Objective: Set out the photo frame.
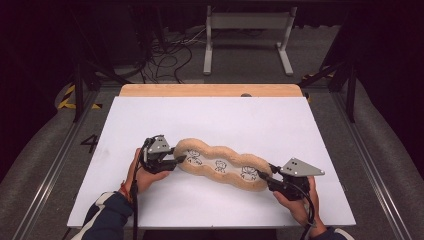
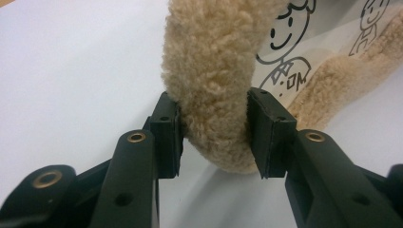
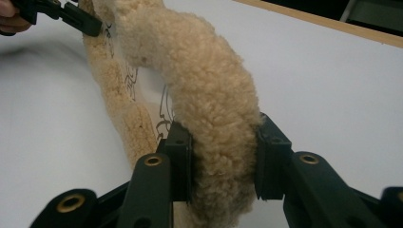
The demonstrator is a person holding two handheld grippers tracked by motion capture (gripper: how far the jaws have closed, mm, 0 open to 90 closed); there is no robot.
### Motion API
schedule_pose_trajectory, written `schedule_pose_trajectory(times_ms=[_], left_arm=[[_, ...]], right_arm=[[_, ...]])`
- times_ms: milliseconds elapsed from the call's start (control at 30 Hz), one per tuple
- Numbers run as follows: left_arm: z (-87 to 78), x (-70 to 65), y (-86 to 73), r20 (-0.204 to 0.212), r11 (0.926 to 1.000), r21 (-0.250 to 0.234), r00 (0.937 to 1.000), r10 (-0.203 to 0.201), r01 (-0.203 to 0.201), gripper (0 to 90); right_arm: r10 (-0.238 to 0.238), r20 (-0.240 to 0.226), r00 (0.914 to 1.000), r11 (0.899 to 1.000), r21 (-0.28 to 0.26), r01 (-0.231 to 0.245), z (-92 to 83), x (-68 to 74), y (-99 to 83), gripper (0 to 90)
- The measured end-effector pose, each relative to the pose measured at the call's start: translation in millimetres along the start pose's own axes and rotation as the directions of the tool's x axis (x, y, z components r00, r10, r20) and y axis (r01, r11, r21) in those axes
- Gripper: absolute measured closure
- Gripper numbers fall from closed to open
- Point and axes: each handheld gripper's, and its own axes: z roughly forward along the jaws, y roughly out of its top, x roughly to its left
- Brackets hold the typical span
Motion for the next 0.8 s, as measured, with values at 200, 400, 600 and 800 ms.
schedule_pose_trajectory(times_ms=[200, 400, 600, 800], left_arm=[[-11.3, -7.4, -7.6, -0.034, 0.9997, 0.004, 0.9992, -0.023, 0.023, 59.1], [-15.5, -13.9, -10.5, -0.051, 0.9994, 0.01, 0.9982, -0.032, 0.032, 58.7], [-14.6, -13.3, -9.8, -0.05, 0.9999, 0.0, 0.9987, -0.013, 0.013, 56.2], [-17.5, -13.3, -8.0, -0.032, 0.9986, -0.048, 0.9992, -0.025, 0.024, 46.0]], right_arm=[[-0.01, -0.003, 0.9999, 1.0, -0.001, 0.01, 10.5, -2.0, 4.5, 64.1], [-0.001, 0.026, 0.9997, 1.0, -0.013, 0.001, 13.0, -1.7, 3.5, 58.0], [-0.014, 0.082, 0.9965, 1.0, -0.023, 0.016, 10.9, 4.2, -0.3, 51.2], [0.012, 0.11, 0.9939, 0.999, -0.032, -0.008, -2.0, 8.2, -10.2, 48.1]])
